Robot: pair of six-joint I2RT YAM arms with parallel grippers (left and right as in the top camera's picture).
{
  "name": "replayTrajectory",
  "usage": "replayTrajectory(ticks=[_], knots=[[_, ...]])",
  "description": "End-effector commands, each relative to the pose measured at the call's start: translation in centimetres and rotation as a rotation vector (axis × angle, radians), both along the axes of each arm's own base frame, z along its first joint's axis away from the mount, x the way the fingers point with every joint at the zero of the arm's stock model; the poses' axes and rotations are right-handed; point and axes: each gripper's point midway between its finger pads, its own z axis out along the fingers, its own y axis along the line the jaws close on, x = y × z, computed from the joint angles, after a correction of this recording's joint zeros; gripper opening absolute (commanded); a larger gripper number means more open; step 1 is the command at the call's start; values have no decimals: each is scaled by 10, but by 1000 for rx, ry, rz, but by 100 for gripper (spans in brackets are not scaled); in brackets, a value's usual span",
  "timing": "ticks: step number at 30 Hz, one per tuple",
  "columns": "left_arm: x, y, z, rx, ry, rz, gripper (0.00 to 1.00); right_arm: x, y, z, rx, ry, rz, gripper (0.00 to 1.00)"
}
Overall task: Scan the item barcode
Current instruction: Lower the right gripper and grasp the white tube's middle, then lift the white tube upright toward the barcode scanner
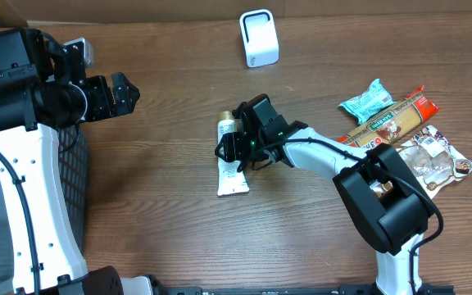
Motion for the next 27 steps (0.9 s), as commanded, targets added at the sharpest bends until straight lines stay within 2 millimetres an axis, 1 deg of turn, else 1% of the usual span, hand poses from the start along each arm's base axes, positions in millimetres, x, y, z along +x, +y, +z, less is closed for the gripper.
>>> replayTrajectory(ticks=[1, 2, 3, 7, 10, 13, 16, 18, 21, 24, 25, 27], knots=[[1, 0, 9, 11, -26, -3, 100, -5, -4, -17, -7, 45, 11, 41], [1, 0, 9, 11, -26, -3, 100, -5, -4, -17, -2, 47, 14, 32], [1, 0, 9, 11, -26, -3, 99, -7, -1, -14, 16, 53, 25, 19], [1, 0, 9, 11, -26, -3, 100, -9, 4, -6, 72, 72, 52, 8], [1, 0, 9, 11, -26, -3, 100, -7, 7, 16, 164, 76, 104, 4], [1, 0, 9, 11, -26, -3, 99, 0, 2, 61, 320, 71, 164, 4], [1, 0, 9, 11, -26, -3, 100, 8, -14, 114, 463, 42, 200, 4], [1, 0, 9, 11, -26, -3, 100, 9, -29, 154, 554, 3, 233, 4], [1, 0, 9, 11, -26, -3, 100, 6, -49, 206, 634, -76, 267, 4], [1, 0, 9, 11, -26, -3, 100, -4, -65, 255, 672, -184, 290, 4], [1, 0, 9, 11, -26, -3, 100, -9, -69, 269, 676, -225, 296, 4], [1, 0, 9, 11, -26, -3, 99, -16, -73, 291, 677, -289, 300, 4]])
